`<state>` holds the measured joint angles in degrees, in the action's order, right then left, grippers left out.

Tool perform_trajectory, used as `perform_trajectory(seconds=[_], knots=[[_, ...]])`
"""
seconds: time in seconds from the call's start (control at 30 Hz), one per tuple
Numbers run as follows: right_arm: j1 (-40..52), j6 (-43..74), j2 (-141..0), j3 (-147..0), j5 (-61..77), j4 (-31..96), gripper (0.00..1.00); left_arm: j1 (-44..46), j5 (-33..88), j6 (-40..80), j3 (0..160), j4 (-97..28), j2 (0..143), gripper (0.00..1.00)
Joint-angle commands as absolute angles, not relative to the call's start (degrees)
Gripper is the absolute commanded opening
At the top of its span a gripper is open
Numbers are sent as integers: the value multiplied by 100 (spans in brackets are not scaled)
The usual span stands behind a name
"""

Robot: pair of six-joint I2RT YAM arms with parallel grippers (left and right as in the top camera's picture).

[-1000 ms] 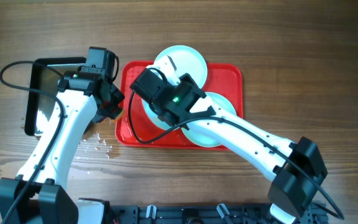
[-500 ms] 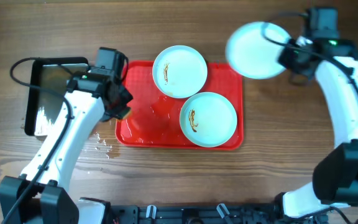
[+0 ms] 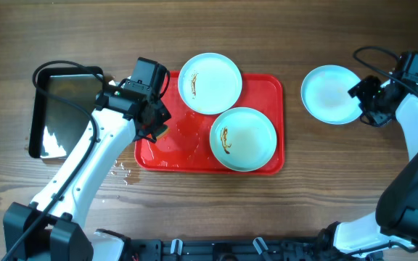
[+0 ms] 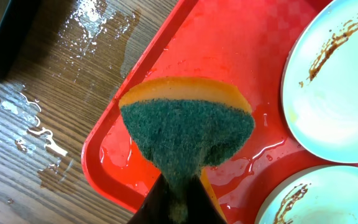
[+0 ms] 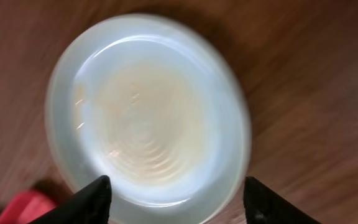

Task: Clean dirty plates on tray and stack at the side
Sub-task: 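Set the plate down on the table right of the red tray, then move the right gripper back to the lower-right plate rim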

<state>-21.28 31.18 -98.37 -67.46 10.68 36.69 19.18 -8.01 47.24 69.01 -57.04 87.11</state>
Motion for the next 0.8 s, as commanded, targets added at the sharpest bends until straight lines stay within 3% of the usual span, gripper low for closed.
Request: perform_trajectory(seconds=[0.0, 0.13, 0.17, 0.23, 0.27, 0.4, 0.6, 0.77], knots=[[-1940, 2353, -9780, -6737, 3092, 3529, 65, 1968, -792, 4698, 6932, -5719, 8715, 4], [-832, 1640, -9677, -7102, 4204, 3454, 65, 2027, -792, 4698, 6932, -5660, 8718, 4], [-399, 1483, -9690, -7244, 4069, 3426, 71, 2053, -792, 4698, 6932, -5638, 8718, 4], [515, 1481, -9760, -7603, 2958, 3520, 91, 2126, -792, 4698, 6932, -5612, 8718, 4], [937, 1511, -9826, -7800, 2287, 3603, 96, 2154, -792, 4698, 6932, -5612, 8718, 4], [1953, 1702, -10324, -8315, 563, 3872, 99, 2263, -794, 4698, 6932, -5614, 8718, 4], [2147, 1678, -11236, -8320, 395, 3312, 82, 2272, -792, 4696, 6932, -5616, 8718, 4], [2150, 1671, -11756, -8318, 405, 2915, 58, 2272, -794, 4698, 6932, -5592, 8718, 4]])
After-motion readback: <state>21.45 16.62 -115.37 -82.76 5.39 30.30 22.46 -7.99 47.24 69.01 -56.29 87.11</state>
